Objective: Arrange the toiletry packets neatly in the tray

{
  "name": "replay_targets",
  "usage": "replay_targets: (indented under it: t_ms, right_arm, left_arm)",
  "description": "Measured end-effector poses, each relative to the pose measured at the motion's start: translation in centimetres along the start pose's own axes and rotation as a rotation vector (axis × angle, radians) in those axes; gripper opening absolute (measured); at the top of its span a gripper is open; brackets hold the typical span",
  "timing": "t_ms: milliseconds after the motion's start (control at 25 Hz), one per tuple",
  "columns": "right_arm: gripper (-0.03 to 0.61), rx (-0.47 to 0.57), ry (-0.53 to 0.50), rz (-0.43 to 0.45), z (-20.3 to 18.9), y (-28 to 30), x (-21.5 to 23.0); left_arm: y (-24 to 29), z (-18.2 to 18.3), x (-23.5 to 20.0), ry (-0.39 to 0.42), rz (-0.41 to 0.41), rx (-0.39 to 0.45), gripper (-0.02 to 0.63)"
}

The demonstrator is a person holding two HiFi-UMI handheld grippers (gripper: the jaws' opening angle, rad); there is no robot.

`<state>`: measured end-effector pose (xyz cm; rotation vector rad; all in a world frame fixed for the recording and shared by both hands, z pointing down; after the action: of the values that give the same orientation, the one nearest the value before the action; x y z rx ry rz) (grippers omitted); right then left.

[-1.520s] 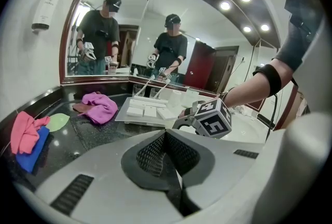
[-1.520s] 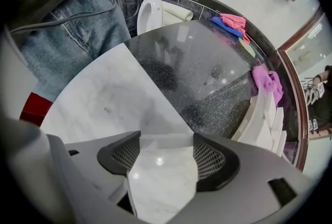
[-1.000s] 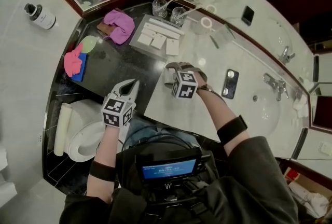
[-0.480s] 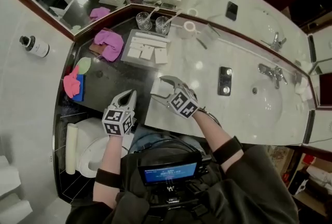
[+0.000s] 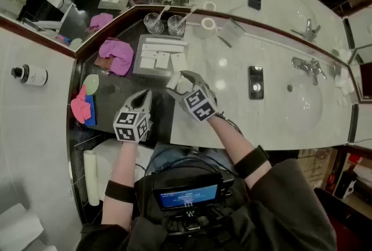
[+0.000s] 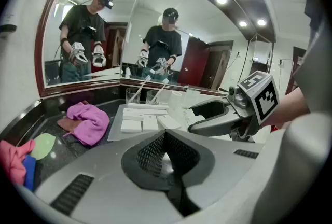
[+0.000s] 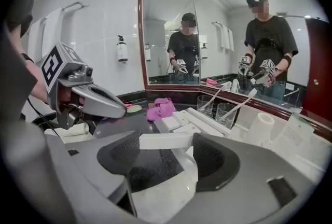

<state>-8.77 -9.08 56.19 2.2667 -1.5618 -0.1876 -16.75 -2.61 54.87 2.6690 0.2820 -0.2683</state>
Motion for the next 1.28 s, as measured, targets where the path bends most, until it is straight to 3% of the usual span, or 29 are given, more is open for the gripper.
replay_targets:
  t_ms: [280,560,840,1120,1280]
  right_arm:
    - [0.336,-0.029,0.038,-0.123,0.5,5.1,4.2]
    - [0.337,-0.078,0.075,-0.207,0.0,8.6,8.0]
    - [0.341,-0.130,0.065,-0.209,-0.7,10.5,8.9]
    - [0.371,-0.266,-0.006,-0.200,-3.8,11.4,8.6]
    - [0.385,-0.271,-0.016,-0.204,-4.2,11.1,8.6]
  left_arm:
    - [5.1,1.7,-3.5,0.077,-0.047,-0.038,0.000]
    - [9.3,2.0,-5.6,0.094,-0.073,-0.071,0.000]
    - [10.5,1.3,-6.4,0.077,-0.084,-0.078,0.000]
    - [9.8,0.4,-6.6,0.050,-0.079,-0.081,0.000]
    - [9.3,0.0,-6.8,0.042,-0.075,-0.078,0.000]
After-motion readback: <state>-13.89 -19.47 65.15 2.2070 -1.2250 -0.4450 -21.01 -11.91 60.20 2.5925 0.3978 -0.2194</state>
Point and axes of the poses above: the fingertips, and each gripper's own axes: y forward along the fingers, x to its right, z out of its top, the point moved 1 cm from there along -y, backward along the fingers, and after that the axes turned 12 degrees about x, right-handed, at the moved point
